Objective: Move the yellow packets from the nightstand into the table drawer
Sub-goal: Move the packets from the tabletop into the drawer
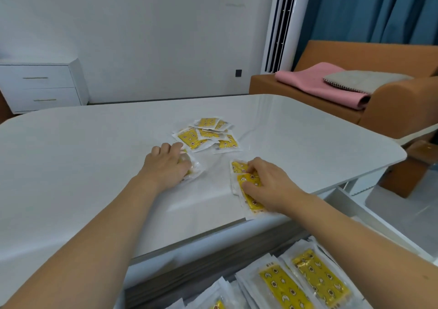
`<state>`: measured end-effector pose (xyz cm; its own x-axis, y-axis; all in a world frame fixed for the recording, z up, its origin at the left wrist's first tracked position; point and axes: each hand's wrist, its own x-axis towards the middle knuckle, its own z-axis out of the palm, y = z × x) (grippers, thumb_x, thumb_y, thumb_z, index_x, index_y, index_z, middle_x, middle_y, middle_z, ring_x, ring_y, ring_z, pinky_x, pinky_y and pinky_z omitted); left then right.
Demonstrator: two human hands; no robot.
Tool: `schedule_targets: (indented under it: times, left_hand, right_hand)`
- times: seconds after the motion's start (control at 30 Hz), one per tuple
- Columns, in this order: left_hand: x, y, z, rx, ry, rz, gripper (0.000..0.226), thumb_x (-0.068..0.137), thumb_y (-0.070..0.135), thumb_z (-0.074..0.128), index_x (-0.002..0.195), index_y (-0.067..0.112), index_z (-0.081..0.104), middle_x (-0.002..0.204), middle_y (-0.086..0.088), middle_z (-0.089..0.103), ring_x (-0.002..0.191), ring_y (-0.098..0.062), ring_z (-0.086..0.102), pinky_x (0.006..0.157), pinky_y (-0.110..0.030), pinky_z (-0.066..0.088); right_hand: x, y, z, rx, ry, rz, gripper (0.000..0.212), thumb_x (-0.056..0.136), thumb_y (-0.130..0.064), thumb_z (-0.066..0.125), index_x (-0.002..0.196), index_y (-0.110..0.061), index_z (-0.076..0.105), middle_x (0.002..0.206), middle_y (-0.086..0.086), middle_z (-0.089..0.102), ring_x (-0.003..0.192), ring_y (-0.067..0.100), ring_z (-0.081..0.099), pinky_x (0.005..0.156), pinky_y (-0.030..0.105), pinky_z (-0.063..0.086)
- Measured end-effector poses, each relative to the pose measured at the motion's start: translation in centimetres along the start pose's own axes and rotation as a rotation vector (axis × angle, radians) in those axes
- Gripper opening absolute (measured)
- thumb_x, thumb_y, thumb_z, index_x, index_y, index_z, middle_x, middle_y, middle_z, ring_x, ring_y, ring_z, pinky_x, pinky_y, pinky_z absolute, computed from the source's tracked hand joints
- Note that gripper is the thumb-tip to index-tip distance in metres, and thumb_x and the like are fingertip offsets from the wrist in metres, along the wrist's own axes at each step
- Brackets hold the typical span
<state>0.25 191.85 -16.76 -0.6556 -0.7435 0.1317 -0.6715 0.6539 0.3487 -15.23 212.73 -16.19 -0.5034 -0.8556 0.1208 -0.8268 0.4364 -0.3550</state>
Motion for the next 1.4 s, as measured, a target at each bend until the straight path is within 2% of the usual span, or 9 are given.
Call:
schedule_targets:
  times: [0.2,0.4,0.53,0.67,0.73,0.93,1.1,1.23,1.4]
  left_hand:
    - [-4.4,1.2,-1.1,-0.022,-0.227,-0.019,0.066,0.083,0.058,0.059,0.141,0.038,0.037,0.139,0.000,0.030,0.133,-0.025,0.023,0.110,-0.037,0.026]
    - [-5.7,2.9,-3.7,0.033,-0.340,-0.188,0.106,0.064,0.066,0.077,0.147,0.020,0.029,0.144,-0.009,0.034,0.135,-0.029,0.031,0.106,-0.040,0.038]
    - [-6.2,4.6,-4.8,0.028,-0.442,-0.236,0.109,0.058,0.063,0.084,0.144,0.015,0.037,0.142,-0.009,0.041,0.126,-0.027,0.043,0.099,-0.036,0.043]
    - [-6.9,5.0,-4.7,0.012,-0.417,-0.272,0.114,0.057,0.063,0.084,0.146,0.015,0.032,0.142,-0.011,0.036,0.131,-0.028,0.038,0.101,-0.037,0.041]
    - [-7.3,5.2,-5.0,-0.033,-0.431,-0.284,0.108,0.062,0.058,0.084,0.145,0.010,0.033,0.141,-0.010,0.039,0.129,-0.027,0.041,0.102,-0.036,0.041]
    - [-7.7,6.3,-5.3,-0.302,-0.494,-0.347,0.042,0.066,0.031,0.091,0.087,0.009,0.062,0.077,-0.004,0.072,0.069,-0.021,0.070,0.062,-0.029,0.054]
    - [-7.2,10.6,-4.9,-0.426,-0.447,-0.186,0.054,0.063,0.024,0.091,0.108,0.009,0.062,0.093,-0.009,0.074,0.083,-0.025,0.072,0.077,-0.039,0.059]
    - [-7.0,16.9,-3.2,-0.556,-0.545,-0.063,0.029,0.077,0.013,0.083,0.103,0.008,0.070,0.094,-0.009,0.077,0.087,-0.025,0.074,0.079,-0.036,0.059]
    - [-7.2,25.3,3.2,-0.558,-0.705,0.005,0.026,0.084,0.003,0.074,0.109,0.001,0.067,0.104,-0.017,0.074,0.095,-0.031,0.072,0.089,-0.042,0.057]
  right_hand:
    - [-0.2,-0.5,-1.0,-0.069,-0.123,0.232,0.081,0.078,-0.075,0.053,0.145,-0.032,0.037,0.141,0.005,0.033,0.133,0.030,0.031,0.108,0.045,0.024]
    - [-1.1,-0.5,-2.4,0.085,-0.186,0.291,0.075,0.068,-0.068,0.072,0.130,-0.037,0.043,0.136,0.000,0.047,0.125,0.027,0.044,0.106,0.045,0.036]
    - [-1.8,-0.6,-2.5,0.292,-0.171,0.392,0.100,0.064,-0.052,0.085,0.143,-0.022,0.033,0.139,0.007,0.046,0.123,0.029,0.048,0.101,0.046,0.045]
    - [-3.1,-0.4,-3.4,0.633,-0.123,0.435,0.060,0.074,-0.022,0.084,0.117,-0.016,0.043,0.107,0.005,0.059,0.092,0.025,0.065,0.077,0.039,0.057]
    - [-3.7,0.1,-3.9,0.837,-0.021,0.443,0.048,0.079,-0.013,0.080,0.116,-0.012,0.049,0.107,0.012,0.065,0.088,0.027,0.068,0.072,0.040,0.059]
    - [-7.1,3.5,-3.3,1.488,0.179,0.676,0.036,0.089,-0.006,0.067,0.123,-0.007,0.054,0.109,0.019,0.070,0.089,0.035,0.072,0.068,0.048,0.060]
    - [-10.7,7.6,-4.6,1.796,0.330,0.741,0.030,0.092,-0.017,0.053,0.121,-0.009,0.059,0.107,0.015,0.069,0.083,0.031,0.068,0.061,0.037,0.055]
    - [-12.4,12.2,-7.9,2.076,0.642,0.712,0.017,0.096,-0.018,0.053,0.107,-0.007,0.062,0.095,0.010,0.070,0.077,0.024,0.068,0.049,0.029,0.056]
    - [-13.4,16.1,-10.0,2.244,0.892,0.539,0.016,0.095,-0.024,0.061,0.101,-0.011,0.066,0.106,0.006,0.072,0.101,0.019,0.068,0.093,0.027,0.052]
